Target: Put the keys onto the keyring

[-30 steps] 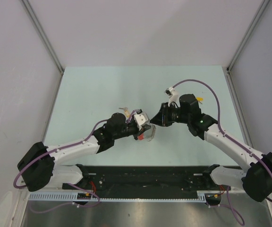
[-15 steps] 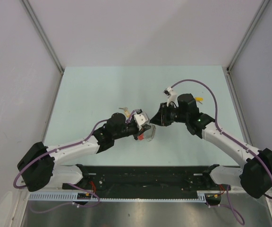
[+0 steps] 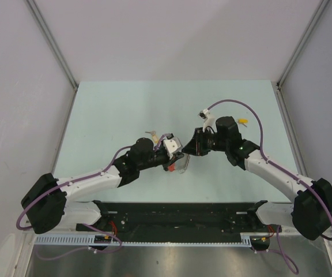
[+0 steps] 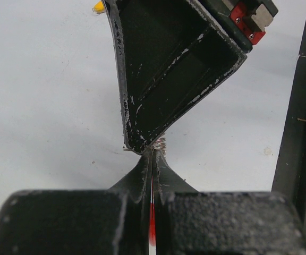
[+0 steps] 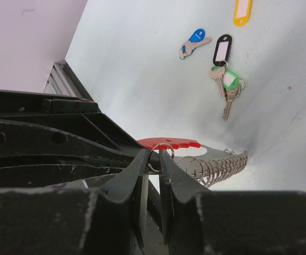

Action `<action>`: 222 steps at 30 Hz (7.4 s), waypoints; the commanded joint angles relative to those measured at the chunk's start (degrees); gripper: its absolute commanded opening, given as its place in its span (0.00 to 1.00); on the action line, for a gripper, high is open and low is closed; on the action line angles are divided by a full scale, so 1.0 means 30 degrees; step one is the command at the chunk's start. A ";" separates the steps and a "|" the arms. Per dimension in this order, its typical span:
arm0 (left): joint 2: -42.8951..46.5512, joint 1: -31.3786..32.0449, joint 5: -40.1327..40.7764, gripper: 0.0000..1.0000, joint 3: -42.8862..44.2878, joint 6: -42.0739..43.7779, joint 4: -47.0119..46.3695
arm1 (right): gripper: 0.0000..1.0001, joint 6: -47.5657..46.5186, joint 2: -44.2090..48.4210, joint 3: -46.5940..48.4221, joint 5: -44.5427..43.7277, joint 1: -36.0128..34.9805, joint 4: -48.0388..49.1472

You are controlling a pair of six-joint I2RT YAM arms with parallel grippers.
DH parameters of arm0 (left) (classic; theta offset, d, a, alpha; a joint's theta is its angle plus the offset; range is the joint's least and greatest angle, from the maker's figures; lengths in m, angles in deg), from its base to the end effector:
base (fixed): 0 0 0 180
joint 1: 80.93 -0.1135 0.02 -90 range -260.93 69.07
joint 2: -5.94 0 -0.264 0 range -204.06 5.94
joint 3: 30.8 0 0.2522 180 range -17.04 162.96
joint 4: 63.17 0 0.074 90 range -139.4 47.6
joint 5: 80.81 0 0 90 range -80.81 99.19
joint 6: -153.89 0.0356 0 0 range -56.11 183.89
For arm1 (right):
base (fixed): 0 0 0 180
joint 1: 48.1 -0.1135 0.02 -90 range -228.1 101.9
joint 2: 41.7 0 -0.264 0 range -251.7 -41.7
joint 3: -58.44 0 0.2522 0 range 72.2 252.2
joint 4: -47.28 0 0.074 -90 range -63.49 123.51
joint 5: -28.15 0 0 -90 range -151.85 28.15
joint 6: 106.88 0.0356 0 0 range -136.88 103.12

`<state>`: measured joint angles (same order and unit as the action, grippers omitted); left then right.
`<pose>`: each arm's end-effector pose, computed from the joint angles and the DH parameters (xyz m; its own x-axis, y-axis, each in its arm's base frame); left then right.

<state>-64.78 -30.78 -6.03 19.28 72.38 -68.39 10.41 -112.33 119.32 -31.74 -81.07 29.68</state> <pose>0.1679 -0.2158 0.2450 -0.0352 0.2645 -0.9637 0.9182 0.3892 0.0733 0.2202 0.1641 0.2717 -0.7298 -0.0006 -0.6837 -0.5739 0.5441 0.6121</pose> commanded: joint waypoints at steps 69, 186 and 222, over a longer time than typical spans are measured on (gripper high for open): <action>1.0708 -0.0837 1.3073 1.00 0.2131 -0.7287 1.3531 | 0.51 -0.3062 -0.8535 -0.0206 -0.6109 -0.4772 0.1754; -0.5666 -0.1336 0.1471 0.27 0.3188 1.2492 0.9813 | 0.67 -0.4467 0.3797 -0.5187 -0.4499 0.1616 0.2480; -0.5432 -0.1043 0.2643 0.38 0.2309 1.2434 0.9931 | 0.68 -0.4526 0.3885 -0.5187 -0.4616 0.1498 0.2451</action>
<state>-82.29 -34.19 1.97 26.65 108.51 -38.95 -2.95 -100.75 103.93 -45.29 -76.26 34.73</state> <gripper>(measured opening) 0.377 0.677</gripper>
